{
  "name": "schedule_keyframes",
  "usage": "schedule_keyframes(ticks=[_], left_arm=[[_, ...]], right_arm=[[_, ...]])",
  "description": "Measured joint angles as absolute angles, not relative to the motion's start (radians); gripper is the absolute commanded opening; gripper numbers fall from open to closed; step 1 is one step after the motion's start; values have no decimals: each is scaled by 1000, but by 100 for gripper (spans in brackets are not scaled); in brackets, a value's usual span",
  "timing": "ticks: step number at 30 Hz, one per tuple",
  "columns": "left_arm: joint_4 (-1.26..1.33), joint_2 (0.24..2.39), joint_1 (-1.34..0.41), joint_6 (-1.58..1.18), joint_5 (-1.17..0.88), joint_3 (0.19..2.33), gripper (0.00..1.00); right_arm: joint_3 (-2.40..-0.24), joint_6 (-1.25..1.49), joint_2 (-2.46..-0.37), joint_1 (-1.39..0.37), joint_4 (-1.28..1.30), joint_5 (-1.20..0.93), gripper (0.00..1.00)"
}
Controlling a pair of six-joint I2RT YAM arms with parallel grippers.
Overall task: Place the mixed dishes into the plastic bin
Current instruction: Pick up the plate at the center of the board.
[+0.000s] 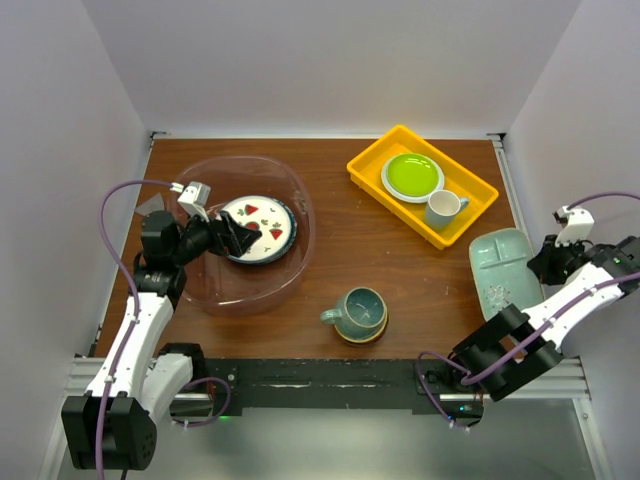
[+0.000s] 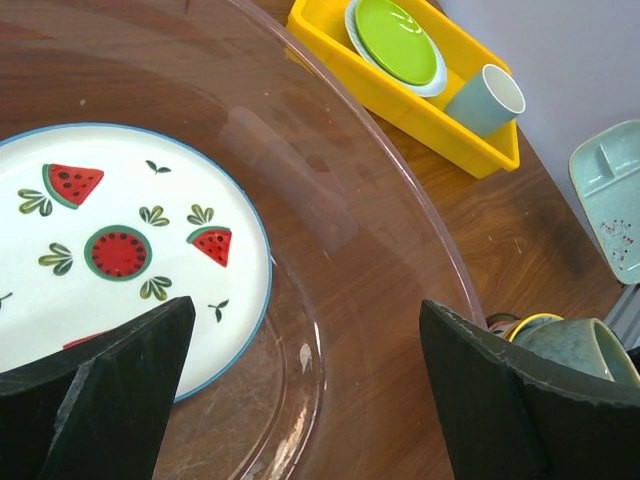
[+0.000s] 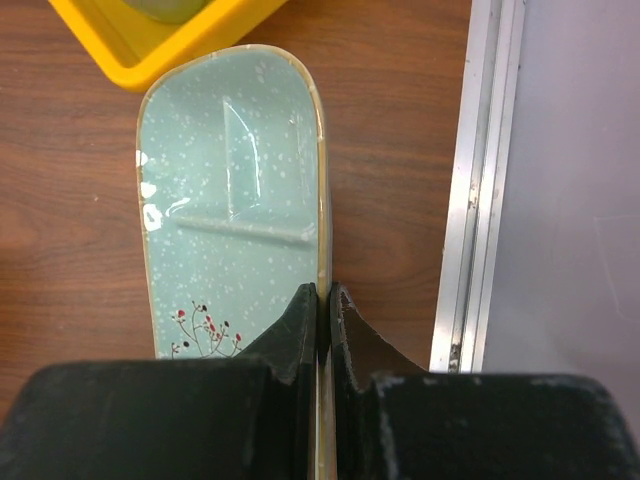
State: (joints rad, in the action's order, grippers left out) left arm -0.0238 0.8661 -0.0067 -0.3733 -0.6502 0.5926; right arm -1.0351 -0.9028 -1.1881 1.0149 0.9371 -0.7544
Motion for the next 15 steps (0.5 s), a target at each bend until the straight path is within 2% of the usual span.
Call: schedule_keyframes(ticks=[15], left_arm=[[-17,866,-7,-373,-674,593,100]], right_arm=[[-1193,-951,-1156,984,1134,-860,0]])
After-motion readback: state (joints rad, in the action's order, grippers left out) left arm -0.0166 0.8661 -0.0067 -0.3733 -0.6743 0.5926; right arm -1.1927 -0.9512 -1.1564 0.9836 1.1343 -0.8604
